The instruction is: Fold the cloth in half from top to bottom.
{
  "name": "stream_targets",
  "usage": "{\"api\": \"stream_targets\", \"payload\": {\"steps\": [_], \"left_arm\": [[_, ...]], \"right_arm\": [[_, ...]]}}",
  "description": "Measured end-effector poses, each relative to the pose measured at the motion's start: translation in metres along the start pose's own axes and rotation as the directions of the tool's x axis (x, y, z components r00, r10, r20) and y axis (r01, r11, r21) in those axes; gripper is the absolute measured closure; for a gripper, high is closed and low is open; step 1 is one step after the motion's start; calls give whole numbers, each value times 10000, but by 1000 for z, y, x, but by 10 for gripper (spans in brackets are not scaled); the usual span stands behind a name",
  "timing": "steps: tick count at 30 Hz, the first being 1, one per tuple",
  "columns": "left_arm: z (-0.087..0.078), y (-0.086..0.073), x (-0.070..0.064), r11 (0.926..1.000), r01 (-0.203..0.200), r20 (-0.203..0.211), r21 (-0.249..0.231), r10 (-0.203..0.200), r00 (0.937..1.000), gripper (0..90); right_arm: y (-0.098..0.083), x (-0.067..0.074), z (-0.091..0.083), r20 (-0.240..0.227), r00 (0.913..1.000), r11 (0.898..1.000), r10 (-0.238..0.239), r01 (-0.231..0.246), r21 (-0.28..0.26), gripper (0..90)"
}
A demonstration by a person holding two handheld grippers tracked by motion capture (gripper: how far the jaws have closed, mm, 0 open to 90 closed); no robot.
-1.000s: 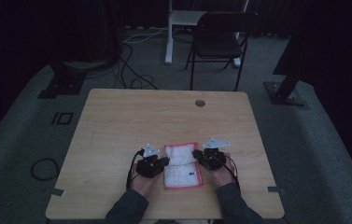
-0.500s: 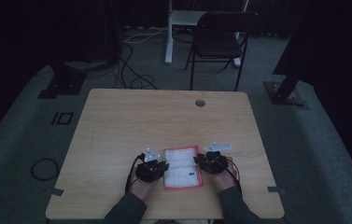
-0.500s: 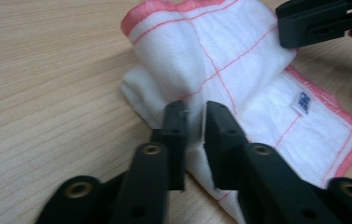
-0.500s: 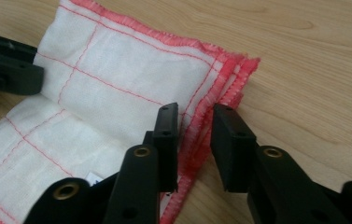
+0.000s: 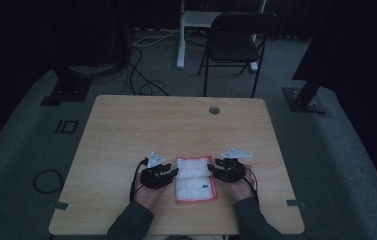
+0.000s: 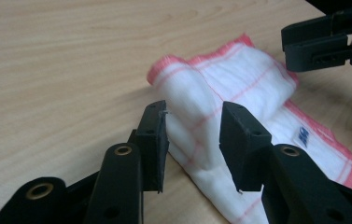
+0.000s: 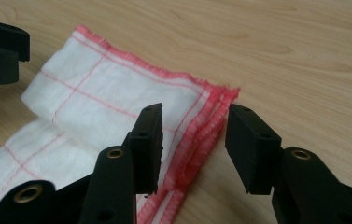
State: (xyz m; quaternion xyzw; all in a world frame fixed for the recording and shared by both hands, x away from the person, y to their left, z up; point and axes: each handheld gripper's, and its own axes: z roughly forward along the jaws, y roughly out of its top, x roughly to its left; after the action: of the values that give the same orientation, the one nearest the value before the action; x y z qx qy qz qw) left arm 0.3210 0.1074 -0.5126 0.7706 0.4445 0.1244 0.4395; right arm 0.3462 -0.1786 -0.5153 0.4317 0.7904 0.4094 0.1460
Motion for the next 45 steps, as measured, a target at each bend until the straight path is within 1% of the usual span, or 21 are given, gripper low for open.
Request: {"api": "stream_targets", "payload": {"steps": [5, 11, 15, 20, 22, 24, 27, 30, 35, 38, 42, 45], "left_arm": [[3, 4, 4, 10000, -20, -132, -58, 19, 9999, 594], [7, 10, 6, 9997, 10, -182, -228, -14, 9998, 579], [10, 16, 7, 9995, 7, -199, -319, -13, 9998, 563], [15, 24, 10, 9995, 117, -234, -309, -125, 9996, 545], [18, 27, 10, 9993, 208, -169, -303, -213, 9996, 534], [22, 29, 10, 9994, 218, -211, -250, -223, 9995, 527], [28, 28, 11, 9993, 360, -184, -35, -361, 9992, 527], [34, 25, 13, 9987, 445, -220, 262, -439, 9988, 527], [41, 18, 17, 9962, 628, -289, 598, -612, 9977, 527], [42, 17, 18, 9953, 693, -267, 678, -677, 9974, 534], [44, 16, 19, 9944, 715, -224, 777, -700, 9973, 558], [46, 14, 20, 9931, 780, -204, 879, -765, 9969, 570]], "right_arm": [[5, -2, 4, 88, 9998, 9997, 175, -174, -153, 552], [11, -7, 12, 162, 9989, 9988, 436, -432, -241, 546], [15, -10, 17, 222, 9982, 9983, 556, -552, -169, 541], [20, -13, 24, 246, 9976, 9979, 654, -654, -22, 530], [21, -14, 27, 246, 9976, 9979, 645, -647, 72, 527], [22, -15, 30, 241, 9973, 9974, 699, -703, 162, 522], [22, -16, 35, 240, 9966, 9963, 787, -795, 335, 522], [20, -18, 38, 212, 9960, 9949, 871, -881, 496, 521], [18, -19, 41, 108, 9947, 9926, 1024, -1028, 653, 525], [18, -19, 42, 64, 9949, 9924, 1011, -1013, 692, 527], [17, -20, 45, -28, 9935, 9899, 1141, -1135, 846, 532], [16, -20, 47, -134, 9923, 9881, 1233, -1215, 948, 559]]}}
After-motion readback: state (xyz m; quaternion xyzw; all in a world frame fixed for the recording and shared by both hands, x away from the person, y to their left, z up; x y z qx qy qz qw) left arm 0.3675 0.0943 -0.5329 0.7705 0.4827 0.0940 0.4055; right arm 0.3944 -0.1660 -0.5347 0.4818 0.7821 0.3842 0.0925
